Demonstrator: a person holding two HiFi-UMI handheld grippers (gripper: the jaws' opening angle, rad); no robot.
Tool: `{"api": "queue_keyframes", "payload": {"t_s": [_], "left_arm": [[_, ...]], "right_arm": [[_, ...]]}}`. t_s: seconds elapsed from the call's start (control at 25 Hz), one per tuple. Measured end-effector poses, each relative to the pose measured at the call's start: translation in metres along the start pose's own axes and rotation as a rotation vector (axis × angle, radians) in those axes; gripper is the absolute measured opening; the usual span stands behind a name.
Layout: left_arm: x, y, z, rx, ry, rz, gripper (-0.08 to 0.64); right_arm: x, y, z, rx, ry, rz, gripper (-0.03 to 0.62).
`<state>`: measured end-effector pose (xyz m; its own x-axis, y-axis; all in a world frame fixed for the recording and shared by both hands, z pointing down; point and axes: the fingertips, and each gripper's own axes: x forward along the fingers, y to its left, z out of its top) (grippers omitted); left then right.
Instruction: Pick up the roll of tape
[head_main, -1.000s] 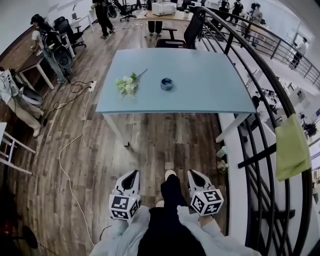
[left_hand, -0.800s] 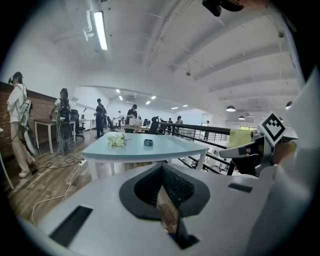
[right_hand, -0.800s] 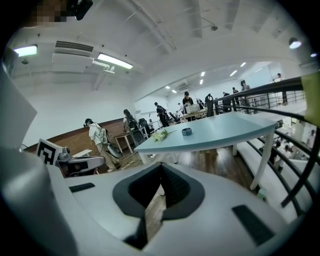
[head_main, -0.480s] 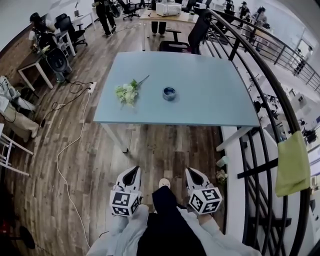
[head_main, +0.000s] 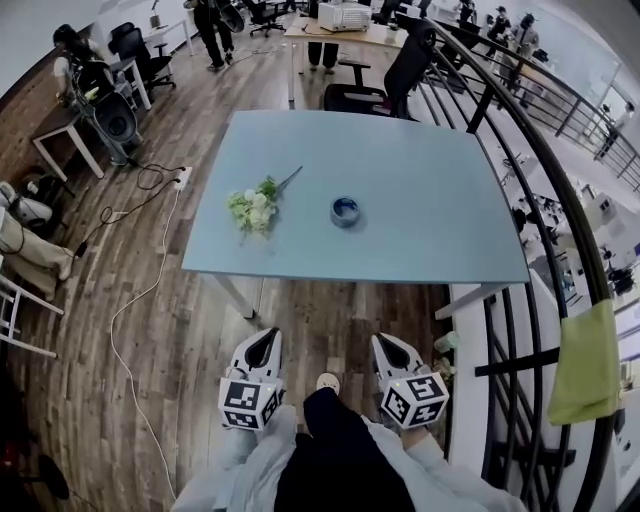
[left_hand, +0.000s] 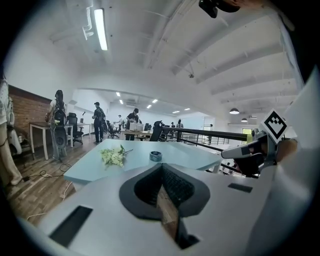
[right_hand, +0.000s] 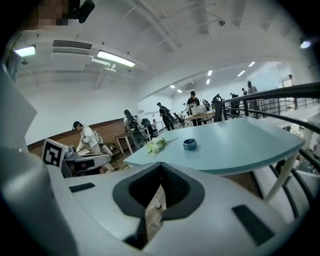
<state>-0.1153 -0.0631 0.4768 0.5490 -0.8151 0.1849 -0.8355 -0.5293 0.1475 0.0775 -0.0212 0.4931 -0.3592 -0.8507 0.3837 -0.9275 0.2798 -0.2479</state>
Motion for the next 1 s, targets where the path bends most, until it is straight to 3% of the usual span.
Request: {"api": "queue_keyframes", "payload": {"t_s": [0.32,0.8,0.84,0.92,1.0], "left_arm": [[0.049,0.012,0.012,0.0,-0.003,-0.003,0.015],[0.096,0.017,0.024,0.003,-0.028,-0.003,0.015],[0.096,0.017,0.024,0.004,-0.03,-0.003,0.015],[0.096,0.015,0.023,0.004,-0.031,-0.003,0.015],[0.095,0.012,0.02,0.002,-0.027,-0.006,0.015]], "right_arm": [[0.043,-0.027,0.014,0.023,0.015,0.031,0.006],[0.082,-0.074,0.044,0.025,-0.032,-0.019,0.009],[0.083,-0.074,0.045,0.025,-0.034,-0.021,0.026],[0.084,-0.075,0.042,0.031,-0.029,-0.023,0.121],[0.084,-0.076,0.037,0.04,-0.017,-0.032,0.133]]}}
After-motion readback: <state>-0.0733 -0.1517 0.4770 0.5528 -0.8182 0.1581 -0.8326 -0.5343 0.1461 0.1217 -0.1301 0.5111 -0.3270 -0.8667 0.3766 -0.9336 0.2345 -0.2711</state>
